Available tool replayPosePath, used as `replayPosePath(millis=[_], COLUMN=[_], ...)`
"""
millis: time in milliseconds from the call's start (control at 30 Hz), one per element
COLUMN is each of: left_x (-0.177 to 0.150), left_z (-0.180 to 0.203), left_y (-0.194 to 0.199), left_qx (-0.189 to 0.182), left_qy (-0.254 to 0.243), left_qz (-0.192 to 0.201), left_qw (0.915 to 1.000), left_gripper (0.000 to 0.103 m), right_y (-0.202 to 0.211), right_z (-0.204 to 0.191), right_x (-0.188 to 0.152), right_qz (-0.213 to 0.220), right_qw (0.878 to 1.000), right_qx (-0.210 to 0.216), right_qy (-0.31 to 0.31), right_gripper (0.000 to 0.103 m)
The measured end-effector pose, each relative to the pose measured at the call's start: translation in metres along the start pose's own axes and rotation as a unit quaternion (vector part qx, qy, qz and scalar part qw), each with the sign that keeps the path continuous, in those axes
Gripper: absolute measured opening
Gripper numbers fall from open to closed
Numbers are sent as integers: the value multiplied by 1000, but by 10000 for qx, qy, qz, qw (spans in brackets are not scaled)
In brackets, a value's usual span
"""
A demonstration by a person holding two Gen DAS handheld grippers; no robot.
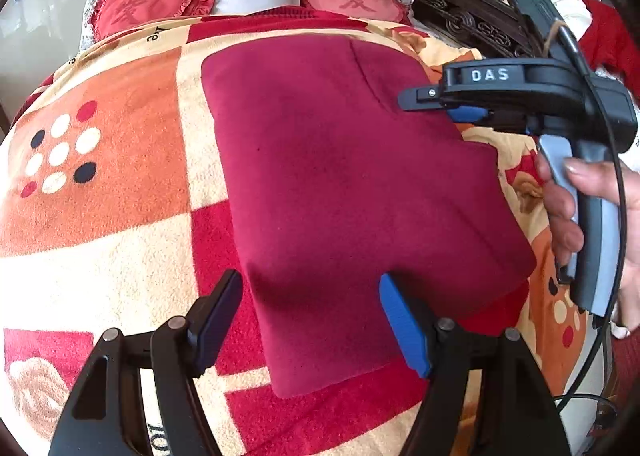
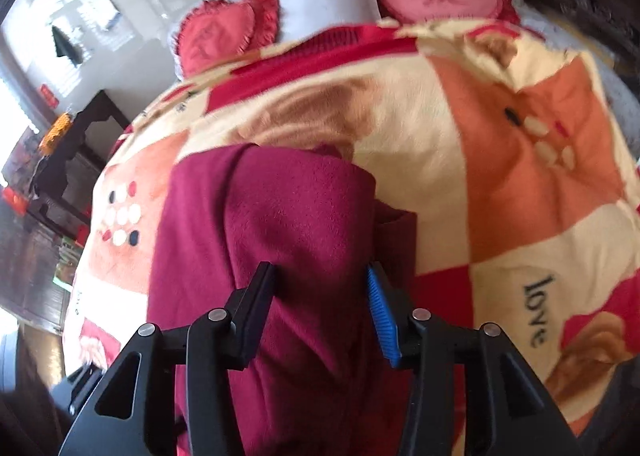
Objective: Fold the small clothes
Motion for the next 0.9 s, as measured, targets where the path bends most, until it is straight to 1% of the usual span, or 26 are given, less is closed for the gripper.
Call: replayPosePath(millis=[33, 67, 133, 200, 267, 367, 400, 467, 533, 567, 633, 700, 767, 833, 900], left_x=[1, 1, 1, 1, 0, 0, 0, 0, 0, 0, 0, 0, -1, -1, -2], left_z=[0, 1, 4, 7, 8, 8, 8, 8, 7, 7, 6, 6, 6, 5, 5], left_y=[0, 0, 1, 0, -2, -6, -6, -7, -7, -7, -7, -7, -8, -7, -5], left_qx=[-1, -23, -56, -83, -86, -72, -56, -15, 9, 18, 22, 20, 24, 28, 41], left_qy=[7, 9, -23, -71, -97, -80, -82, -88, -72, -64, -67, -50, -31, -19, -15], left_qz=[-4, -5, 0, 5, -4, -42, -40, -39, -34, -24, -18, -10, -11, -3, -2], left_qw=[10000, 10000, 10000, 9999, 9999, 9999, 9999, 10000, 10000, 10000, 10000, 10000, 10000, 10000, 10000], left_gripper=[75, 75, 75, 75, 75, 75, 75, 75, 75, 75, 75, 75, 75, 75, 75], right_y=[4, 8, 22, 29, 26, 10, 7, 10, 21, 26, 38, 50, 52, 47, 44], right_z=[-1, -2, -5, -1, 10, 19, 21, 21, 17, 15, 8, -2, -10, -12, -11], right_x=[2, 4, 4, 3, 0, -7, -9, -8, -9, -11, -16, -25, -37, -50, -63], right_qz=[136, 254, 476, 569, 532, 403, 376, 416, 425, 416, 400, 397, 242, 2, -143], right_qw=[9999, 9995, 9979, 9969, 9971, 9973, 9975, 9978, 9980, 9979, 9977, 9979, 9980, 9979, 9988], right_qx=[-17, -38, -152, -293, -404, -549, -541, -486, -443, -470, -455, -331, -303, -407, -325], right_qy=[62, 169, 406, 466, 366, 271, 242, 185, 166, 189, 288, 402, 501, 497, 347], right_gripper=[4, 0, 0, 0, 0, 0, 0, 0, 0, 6, 13, 16, 24, 25, 25])
Point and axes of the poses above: each gripper's, at about its wrist camera, not at the fingertips, and y roughly against the way its jaws point, z to its right, x to its top, the point moved 7 cm from there along -y, roughly the way its jaws point
